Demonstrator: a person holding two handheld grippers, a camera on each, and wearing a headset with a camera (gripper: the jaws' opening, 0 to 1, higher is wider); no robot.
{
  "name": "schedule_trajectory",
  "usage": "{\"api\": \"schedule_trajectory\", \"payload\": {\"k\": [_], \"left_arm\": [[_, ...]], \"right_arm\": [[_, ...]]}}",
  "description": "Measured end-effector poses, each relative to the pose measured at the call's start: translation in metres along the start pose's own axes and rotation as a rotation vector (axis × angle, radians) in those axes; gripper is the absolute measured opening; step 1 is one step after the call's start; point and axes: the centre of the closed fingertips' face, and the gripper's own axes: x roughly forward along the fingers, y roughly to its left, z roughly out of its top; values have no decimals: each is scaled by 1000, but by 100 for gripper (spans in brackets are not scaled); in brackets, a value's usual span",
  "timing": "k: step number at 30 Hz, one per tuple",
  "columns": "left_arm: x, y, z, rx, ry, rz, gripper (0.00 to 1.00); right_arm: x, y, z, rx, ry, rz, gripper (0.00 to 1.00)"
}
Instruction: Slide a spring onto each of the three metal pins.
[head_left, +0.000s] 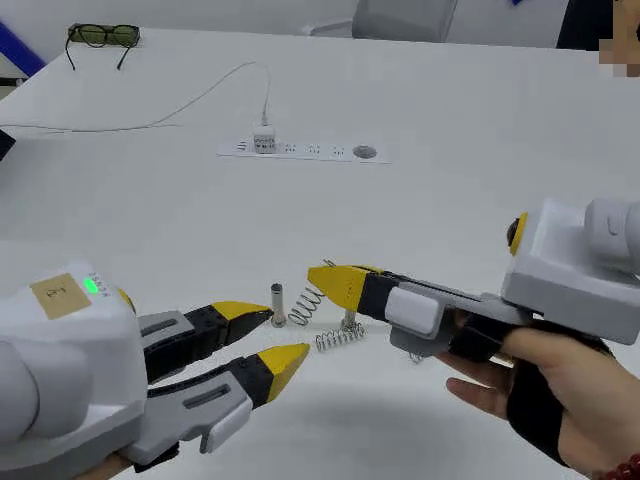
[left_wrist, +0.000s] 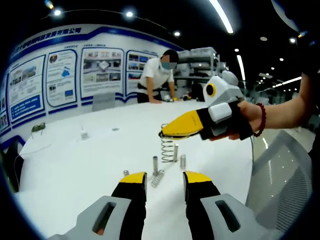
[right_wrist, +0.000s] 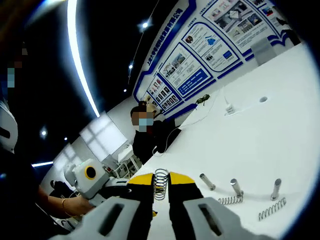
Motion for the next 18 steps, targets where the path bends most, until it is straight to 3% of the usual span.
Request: {"api": "schedule_trajectory", "payload": {"k": [4,18], "left_arm": [[-1,5,-11,-16,43,32,34],[-2,13,-23,-44,69,80,52]], "right_arm": [[5,-5,6,-38,-4,-21,11],[30,-30,16,-136,1,-101,11]]}}
